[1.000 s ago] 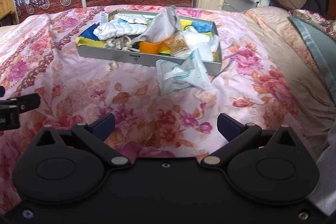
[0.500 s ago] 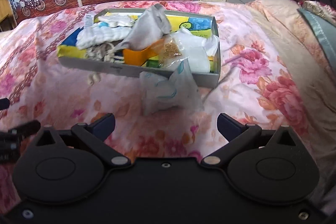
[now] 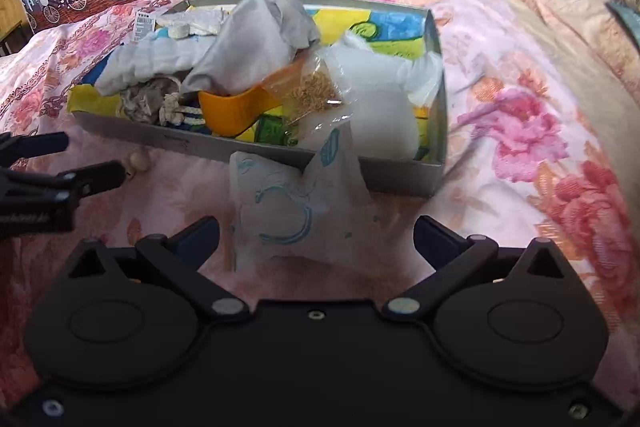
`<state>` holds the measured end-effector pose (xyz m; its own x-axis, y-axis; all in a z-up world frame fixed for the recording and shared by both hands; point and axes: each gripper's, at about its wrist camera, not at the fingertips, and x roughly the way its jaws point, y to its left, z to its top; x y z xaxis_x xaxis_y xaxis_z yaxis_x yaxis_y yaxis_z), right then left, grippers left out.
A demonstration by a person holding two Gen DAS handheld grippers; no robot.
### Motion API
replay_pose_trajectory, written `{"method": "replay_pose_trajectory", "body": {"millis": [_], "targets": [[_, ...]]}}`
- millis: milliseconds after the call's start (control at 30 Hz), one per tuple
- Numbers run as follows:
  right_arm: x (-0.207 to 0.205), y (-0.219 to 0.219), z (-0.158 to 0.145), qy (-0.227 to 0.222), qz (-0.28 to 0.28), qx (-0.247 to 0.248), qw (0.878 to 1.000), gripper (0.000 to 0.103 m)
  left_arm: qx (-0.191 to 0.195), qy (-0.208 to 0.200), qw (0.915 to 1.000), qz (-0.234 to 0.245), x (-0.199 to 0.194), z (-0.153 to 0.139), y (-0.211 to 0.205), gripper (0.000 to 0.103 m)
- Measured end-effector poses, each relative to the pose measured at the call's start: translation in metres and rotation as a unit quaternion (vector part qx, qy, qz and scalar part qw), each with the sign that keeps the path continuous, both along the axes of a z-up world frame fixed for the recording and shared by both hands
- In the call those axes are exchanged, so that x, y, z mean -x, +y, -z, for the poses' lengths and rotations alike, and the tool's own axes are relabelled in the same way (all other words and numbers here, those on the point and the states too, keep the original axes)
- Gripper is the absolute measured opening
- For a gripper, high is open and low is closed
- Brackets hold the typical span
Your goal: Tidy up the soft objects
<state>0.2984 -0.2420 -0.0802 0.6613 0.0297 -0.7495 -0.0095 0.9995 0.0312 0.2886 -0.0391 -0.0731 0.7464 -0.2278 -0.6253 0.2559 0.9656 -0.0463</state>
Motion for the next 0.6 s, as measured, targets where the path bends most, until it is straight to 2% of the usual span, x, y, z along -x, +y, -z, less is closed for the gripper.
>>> {"method": "replay_pose_trajectory", "body": {"millis": [233, 367, 467, 600], "targets": [[-0.011, 0.014, 0.015, -0.002, -0.026, -0.009, 1.0, 0.103, 0.068, 0.042, 0.9966, 0.017, -0.03, 0.019, 0.006, 0.102], [-0.013, 0.018, 0.019, -0.004, -0.027, -0.005, 1.0, 0.103, 0.084, 0.053, 0.9948, 0.023, -0.037, 0.026, 0.006, 0.101], [-0.01, 0.02, 0.019, -0.015, -0.015, -0.002, 1.0, 0.102, 0.088, 0.053, 0.9944, 0.028, -0.037, 0.028, 0.003, 0.094], [-0.008, 0.024, 0.02, -0.03, 0.009, -0.024, 0.999, 0.101, 0.053, 0.04, 0.9962, 0.056, -0.032, 0.027, -0.008, 0.076]]}}
